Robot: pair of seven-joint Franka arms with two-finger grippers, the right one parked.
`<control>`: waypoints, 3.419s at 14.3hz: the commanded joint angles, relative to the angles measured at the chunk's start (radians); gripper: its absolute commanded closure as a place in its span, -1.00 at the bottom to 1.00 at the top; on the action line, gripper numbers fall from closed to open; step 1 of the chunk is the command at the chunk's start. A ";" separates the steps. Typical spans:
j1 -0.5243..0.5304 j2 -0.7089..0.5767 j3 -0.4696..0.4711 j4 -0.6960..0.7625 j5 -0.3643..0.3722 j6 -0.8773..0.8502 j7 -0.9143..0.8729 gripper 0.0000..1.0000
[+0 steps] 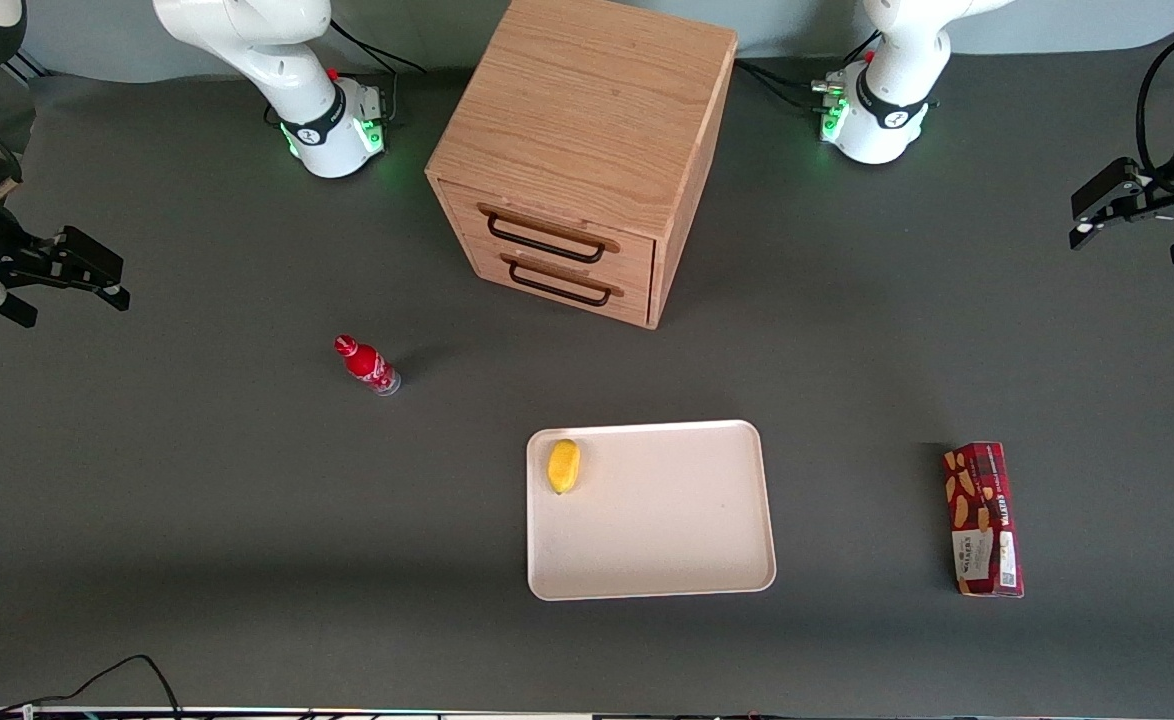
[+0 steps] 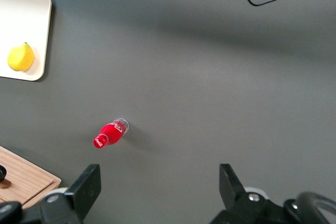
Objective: Place red cookie box on tray
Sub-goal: 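Move the left gripper down over the red cookie box, then close the left gripper on the end of the red cookie box, then lift the box upright and carry it toward the white tray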
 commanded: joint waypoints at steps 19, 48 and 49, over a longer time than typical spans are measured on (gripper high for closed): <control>-0.067 0.833 0.003 0.431 0.244 0.446 -0.270 -1.00; -0.088 0.547 -0.187 0.571 0.139 -0.112 -0.508 1.00; -0.091 0.547 -0.242 0.588 0.146 -0.137 -0.573 1.00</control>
